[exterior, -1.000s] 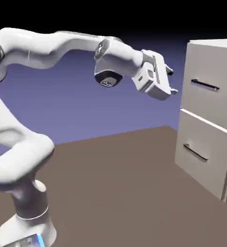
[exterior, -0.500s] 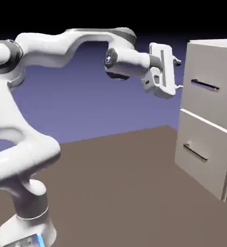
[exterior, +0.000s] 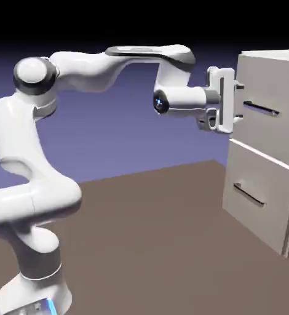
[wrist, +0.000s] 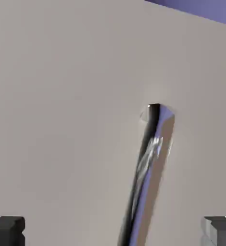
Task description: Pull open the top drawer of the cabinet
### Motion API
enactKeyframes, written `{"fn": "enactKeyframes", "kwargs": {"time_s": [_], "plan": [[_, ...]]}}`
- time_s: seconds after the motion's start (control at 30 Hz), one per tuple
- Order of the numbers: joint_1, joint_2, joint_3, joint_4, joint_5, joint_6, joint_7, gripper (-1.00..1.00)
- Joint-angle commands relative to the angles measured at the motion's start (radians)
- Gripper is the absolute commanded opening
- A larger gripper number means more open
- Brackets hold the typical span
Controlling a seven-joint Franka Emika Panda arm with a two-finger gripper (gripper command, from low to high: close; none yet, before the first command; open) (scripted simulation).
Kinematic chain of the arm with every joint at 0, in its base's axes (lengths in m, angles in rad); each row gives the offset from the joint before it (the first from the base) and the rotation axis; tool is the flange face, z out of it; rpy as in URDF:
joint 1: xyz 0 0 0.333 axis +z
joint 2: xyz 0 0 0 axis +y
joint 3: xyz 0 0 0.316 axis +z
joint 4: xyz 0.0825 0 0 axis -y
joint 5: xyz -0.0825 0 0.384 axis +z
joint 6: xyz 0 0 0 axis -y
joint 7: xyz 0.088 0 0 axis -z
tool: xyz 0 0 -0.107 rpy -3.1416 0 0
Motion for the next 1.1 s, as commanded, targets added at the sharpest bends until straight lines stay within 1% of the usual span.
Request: {"fn": "enactKeyframes", "kwargs": {"time_s": [0.0, 0.17, 0.2, 0.4, 0.43, 0.47, 0.5, 0.8, 1.07], "plan": [[-0.026, -0.002, 0.024, 0.014, 0.044, -0.004, -0.009, 0.0], [-0.137, -0.012, 0.127, 0.077, 0.233, -0.022, -0.046, 0.0], [-0.137, -0.012, 0.127, 0.077, 0.233, -0.022, -0.046, 0.0], [-0.355, -0.067, 0.28, 0.277, 0.203, 0.021, 0.029, 0.0], [-0.361, -0.069, 0.284, 0.283, 0.202, 0.022, 0.031, 0.0], [-0.361, -0.069, 0.284, 0.283, 0.202, 0.022, 0.031, -1.0], [-0.361, -0.069, 0.284, 0.283, 0.202, 0.022, 0.031, -1.0], [-0.035, -0.019, 0.044, -0.009, 0.229, -0.04, -0.039, -1.0], [0.255, -0.056, -0.181, -0.238, 0.215, -0.071, -0.032, -1.0]]}}
